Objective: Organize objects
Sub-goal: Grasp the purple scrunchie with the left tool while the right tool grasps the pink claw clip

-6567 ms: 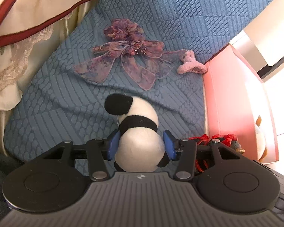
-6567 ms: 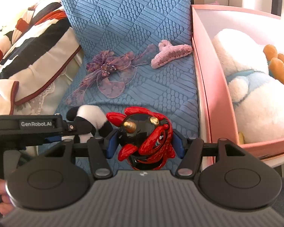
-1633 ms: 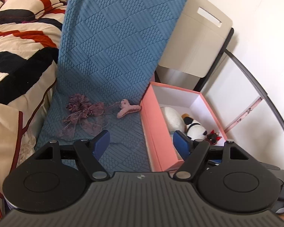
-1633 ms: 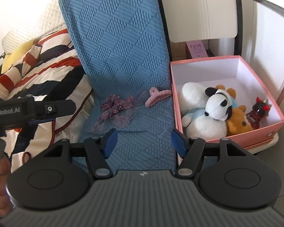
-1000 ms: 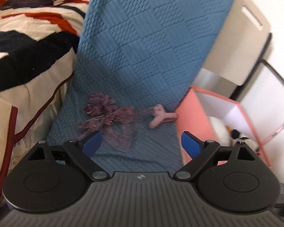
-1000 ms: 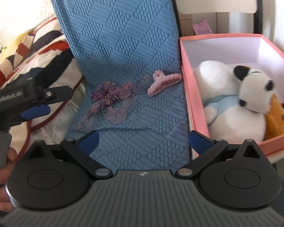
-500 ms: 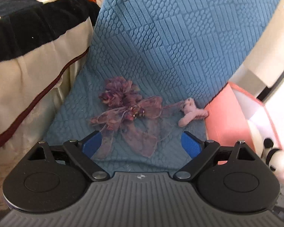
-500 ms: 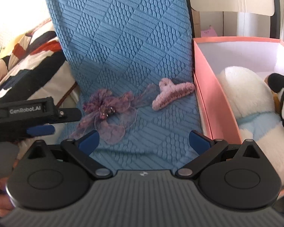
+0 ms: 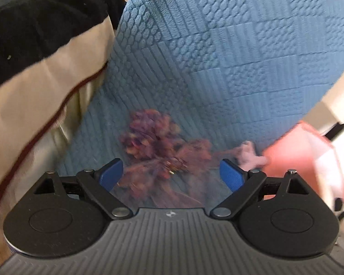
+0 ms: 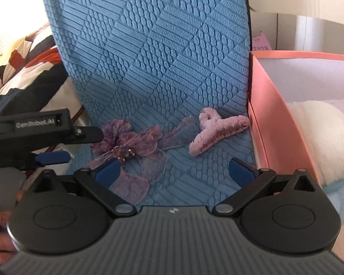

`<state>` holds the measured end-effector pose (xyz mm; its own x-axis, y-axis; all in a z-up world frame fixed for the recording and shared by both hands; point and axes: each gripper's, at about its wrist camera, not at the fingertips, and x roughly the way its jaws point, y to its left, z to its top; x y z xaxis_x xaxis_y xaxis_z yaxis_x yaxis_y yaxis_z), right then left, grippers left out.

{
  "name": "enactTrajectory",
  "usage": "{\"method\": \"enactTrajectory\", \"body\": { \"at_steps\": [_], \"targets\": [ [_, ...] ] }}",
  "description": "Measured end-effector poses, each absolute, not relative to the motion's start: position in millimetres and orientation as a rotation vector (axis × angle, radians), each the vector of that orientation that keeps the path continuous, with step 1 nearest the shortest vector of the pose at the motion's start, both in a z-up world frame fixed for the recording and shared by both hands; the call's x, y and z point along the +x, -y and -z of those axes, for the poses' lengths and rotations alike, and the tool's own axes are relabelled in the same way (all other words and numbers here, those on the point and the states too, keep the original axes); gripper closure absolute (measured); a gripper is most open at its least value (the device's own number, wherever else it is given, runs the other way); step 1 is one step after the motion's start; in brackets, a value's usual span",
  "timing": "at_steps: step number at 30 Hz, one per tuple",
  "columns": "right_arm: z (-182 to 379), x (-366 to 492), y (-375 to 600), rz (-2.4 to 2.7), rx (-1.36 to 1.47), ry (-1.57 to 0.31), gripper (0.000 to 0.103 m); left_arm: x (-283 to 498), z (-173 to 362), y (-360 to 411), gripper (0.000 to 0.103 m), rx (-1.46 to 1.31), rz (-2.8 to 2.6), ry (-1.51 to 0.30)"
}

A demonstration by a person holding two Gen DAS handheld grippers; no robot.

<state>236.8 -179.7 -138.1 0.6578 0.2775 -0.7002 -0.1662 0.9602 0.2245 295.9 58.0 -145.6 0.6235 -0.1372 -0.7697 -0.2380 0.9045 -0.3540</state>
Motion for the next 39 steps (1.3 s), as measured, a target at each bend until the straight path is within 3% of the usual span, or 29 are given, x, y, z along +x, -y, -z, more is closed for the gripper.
{"method": "enactTrajectory", "body": {
  "at_steps": [4, 9, 18, 23, 27, 34, 36, 39],
  "targets": [
    [149.9, 261.5, 176.4, -0.232, 0.163, -0.87, 0.005, 315.9, 160.3, -56.5, 0.009, -0.407, -0.068, -0.955],
    [163.5, 289.5, 169.6, -0.203, 0.11, -0.91, 0.031, 336.1, 176.2, -51.1, 0.009, -0.352, -0.071, -1.008],
    [188.1, 328.2, 169.9, -0.131, 0.035, -0.962, 0.049, 351.6, 195.2, -55.0, 0.009, -0.354, -0.078, -1.051],
    [192.3, 336.5, 174.9, -0.102, 0.023, -0.969, 0.05, 352.6, 201.7, -53.0, 0.009, -0.32, -0.102, -1.062],
    [199.5, 339.4, 178.1, -0.111, 0.023, -0.993, 0.061, 352.4, 202.6, -48.1, 0.009, -0.284, -0.126, -1.046],
    [202.5, 334.5, 179.1, -0.121, 0.013, -1.004, 0.072, 352.1, 211.2, -49.0, 0.01, -0.306, -0.14, -1.065],
    [201.8, 332.3, 178.4, -0.126, 0.003, -1.004, 0.08, 350.6, 210.3, -48.1, 0.011, -0.31, -0.142, -1.058],
    [199.7, 330.1, 175.7, -0.138, -0.011, -0.993, 0.081, 348.7, 210.1, -47.0, 0.015, -0.318, -0.141, -1.051]
  ]
}}
